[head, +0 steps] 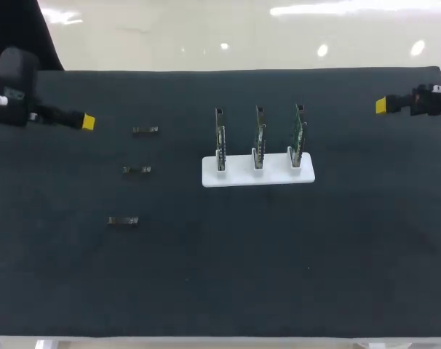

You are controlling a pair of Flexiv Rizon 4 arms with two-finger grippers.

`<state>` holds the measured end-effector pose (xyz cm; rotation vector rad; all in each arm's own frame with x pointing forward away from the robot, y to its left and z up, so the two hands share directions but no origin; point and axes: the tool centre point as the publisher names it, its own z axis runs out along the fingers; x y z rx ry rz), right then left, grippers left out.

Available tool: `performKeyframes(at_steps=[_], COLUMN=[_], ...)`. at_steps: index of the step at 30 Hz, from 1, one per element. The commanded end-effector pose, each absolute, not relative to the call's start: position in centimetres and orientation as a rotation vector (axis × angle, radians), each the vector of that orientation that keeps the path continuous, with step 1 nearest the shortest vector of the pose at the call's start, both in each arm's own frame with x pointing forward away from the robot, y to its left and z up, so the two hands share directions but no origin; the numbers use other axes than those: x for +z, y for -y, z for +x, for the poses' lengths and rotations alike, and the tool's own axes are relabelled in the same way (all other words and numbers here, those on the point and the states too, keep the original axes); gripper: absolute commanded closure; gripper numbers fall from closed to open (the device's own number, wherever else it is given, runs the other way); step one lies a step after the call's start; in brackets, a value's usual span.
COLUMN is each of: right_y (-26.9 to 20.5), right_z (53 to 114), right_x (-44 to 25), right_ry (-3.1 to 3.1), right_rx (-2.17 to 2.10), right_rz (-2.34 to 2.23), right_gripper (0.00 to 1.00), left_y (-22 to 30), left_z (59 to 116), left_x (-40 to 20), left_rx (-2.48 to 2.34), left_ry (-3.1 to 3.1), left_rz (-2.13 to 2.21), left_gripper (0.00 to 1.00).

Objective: Pick up the optical module with the left hand, and insert it into the network port with the right hand.

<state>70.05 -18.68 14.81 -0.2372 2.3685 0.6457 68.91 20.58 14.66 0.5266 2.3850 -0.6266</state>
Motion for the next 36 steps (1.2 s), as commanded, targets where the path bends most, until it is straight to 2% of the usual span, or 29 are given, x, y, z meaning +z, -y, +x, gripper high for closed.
performKeyframes(at_steps=[1, 9, 17, 27, 36], right_y=[18.7, 17.1, 13.8, 9.4, 6.9], right_z=[70.2, 71.0, 71.4, 71.1, 68.6], right_x=[14.9, 14.6, 17.9, 20.7, 20.2], right_ry=[-2.352, -2.174, -2.039, -1.938, -1.926], right_rx=[0.624, 0.651, 0.541, 0.557, 0.542], right_rz=[-0.317, -0.804, -1.178, -1.495, -1.637], right_gripper=[0.00, 0.00, 0.00, 0.00, 0.00], left_y=[-20.9, -20.9, -20.9, -20.9, -20.9], left_z=[68.9, 68.9, 68.9, 68.9, 68.9], left_x=[14.8, 14.8, 14.8, 14.8, 14.8], left_rx=[-0.651, -0.651, -0.651, -0.651, -0.651], left_ry=[-2.380, -2.380, -2.380, -2.380, -2.380], left_rz=[0.538, 0.538, 0.538, 0.538, 0.538], left_gripper=[0.00, 0.00, 0.00, 0.00, 0.00])
